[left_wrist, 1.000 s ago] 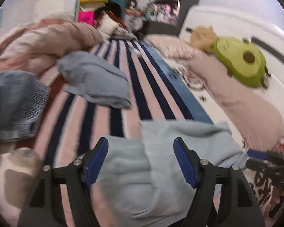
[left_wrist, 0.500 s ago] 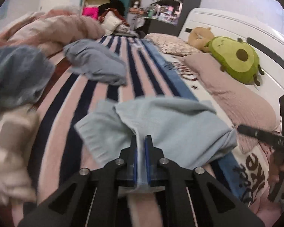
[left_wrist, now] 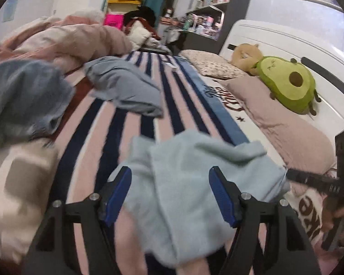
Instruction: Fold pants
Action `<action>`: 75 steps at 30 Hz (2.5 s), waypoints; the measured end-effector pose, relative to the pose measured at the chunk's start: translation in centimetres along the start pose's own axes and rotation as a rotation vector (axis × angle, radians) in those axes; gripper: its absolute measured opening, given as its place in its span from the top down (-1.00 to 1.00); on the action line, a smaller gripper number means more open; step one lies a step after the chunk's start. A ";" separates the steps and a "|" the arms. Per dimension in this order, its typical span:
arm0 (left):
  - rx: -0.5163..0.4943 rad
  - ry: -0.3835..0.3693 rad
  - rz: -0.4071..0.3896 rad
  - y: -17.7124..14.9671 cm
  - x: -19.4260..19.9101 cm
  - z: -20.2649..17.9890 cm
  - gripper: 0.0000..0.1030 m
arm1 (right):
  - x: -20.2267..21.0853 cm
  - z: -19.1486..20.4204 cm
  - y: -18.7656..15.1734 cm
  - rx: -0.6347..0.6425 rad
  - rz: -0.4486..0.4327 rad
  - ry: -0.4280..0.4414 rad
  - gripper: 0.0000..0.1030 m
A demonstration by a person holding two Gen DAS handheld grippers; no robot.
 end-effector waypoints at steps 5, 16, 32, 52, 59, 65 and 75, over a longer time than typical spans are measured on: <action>-0.005 0.021 0.123 -0.6 -5.6 0.3 -0.12 | -0.1 -0.1 -0.1 -0.002 0.004 -0.004 -0.06; -0.066 -0.002 0.087 -0.8 -5.2 -1.0 0.98 | -0.5 -0.4 -0.2 -0.017 0.018 -0.002 -0.08; 0.086 0.171 0.110 -3.6 -0.9 5.1 0.90 | -0.3 0.0 -0.3 -0.028 0.011 0.009 -0.08; 0.009 0.098 0.024 -1.3 -1.8 1.3 0.47 | -0.5 0.0 -0.7 -0.033 0.021 0.002 -0.08; -0.035 -0.026 -0.065 1.7 -0.8 -1.6 0.90 | -0.5 0.1 -0.6 -0.040 0.019 0.005 -0.08; -0.026 0.170 0.021 0.8 -2.8 2.5 0.90 | -0.5 0.0 -0.5 -0.026 0.016 -0.003 -0.08; -0.012 -0.036 -0.007 1.0 -1.0 -1.4 0.20 | -3.0 0.3 2.6 0.173 0.027 -0.004 -0.04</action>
Point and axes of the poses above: each gripper's, at about its wrist camera, not at the fingertips, and x roughly against the way its jaws point, z to its left, y to its top, the point moved 8 cm from there along -x, roughly the way its jaws point, and after that the axes turned 12 degrees about -z, right-handed, at the moved point
